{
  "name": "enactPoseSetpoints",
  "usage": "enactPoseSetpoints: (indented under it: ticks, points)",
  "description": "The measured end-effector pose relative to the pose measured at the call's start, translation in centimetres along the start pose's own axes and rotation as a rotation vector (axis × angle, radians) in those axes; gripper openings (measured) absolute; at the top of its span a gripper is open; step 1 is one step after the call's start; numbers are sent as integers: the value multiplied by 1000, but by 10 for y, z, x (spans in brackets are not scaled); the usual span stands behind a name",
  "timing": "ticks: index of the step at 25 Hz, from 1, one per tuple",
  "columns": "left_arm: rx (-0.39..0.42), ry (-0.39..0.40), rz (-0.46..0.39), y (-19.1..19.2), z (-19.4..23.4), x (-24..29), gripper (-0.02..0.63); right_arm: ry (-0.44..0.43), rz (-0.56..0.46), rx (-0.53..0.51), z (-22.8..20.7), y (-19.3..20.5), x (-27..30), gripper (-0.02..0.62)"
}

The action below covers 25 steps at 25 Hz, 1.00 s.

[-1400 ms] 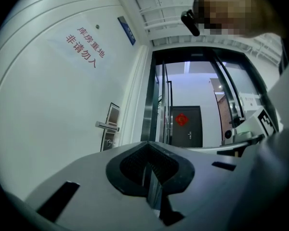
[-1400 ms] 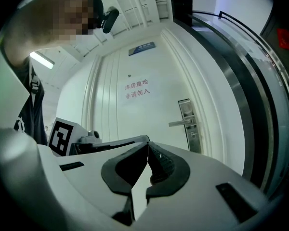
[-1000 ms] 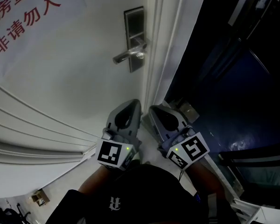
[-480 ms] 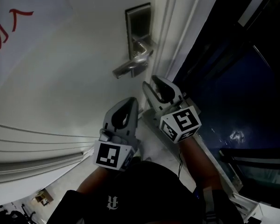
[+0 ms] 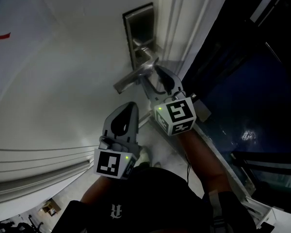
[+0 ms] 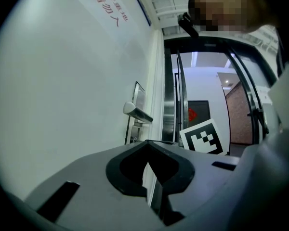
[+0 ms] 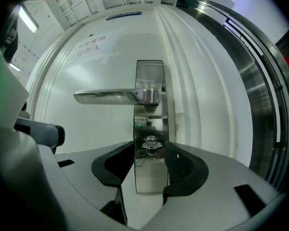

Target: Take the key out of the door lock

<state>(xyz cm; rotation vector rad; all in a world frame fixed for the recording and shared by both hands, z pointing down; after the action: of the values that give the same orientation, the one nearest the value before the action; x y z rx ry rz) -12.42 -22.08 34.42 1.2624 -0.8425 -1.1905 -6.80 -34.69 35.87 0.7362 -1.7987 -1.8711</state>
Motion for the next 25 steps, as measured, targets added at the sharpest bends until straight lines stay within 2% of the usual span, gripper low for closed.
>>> enactPoseSetpoints:
  ticks: [7,9,25]
  points:
    - [-1,-10,7,2,8,3,6,41,-22,-20,-1,-2,14,170]
    - [-1,-10,8,2,10,3,6,50,-25,-21,-3,-2,13,143]
    - [-6,4,2,2,4,4,6,59,-23,-23,-4,-5,-5,138]
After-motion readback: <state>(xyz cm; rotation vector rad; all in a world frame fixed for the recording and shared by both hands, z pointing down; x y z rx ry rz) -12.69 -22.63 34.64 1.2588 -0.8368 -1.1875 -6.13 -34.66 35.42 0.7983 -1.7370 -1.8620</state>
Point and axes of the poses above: the fingertips, and each gripper's own axes: x forward along the fingers, z to its left, y out of its underside, the point moved 4 cm from there along -x, backward along the fingers, and after that the axes turned 6 degrees about -z, right-handed, at the moved point
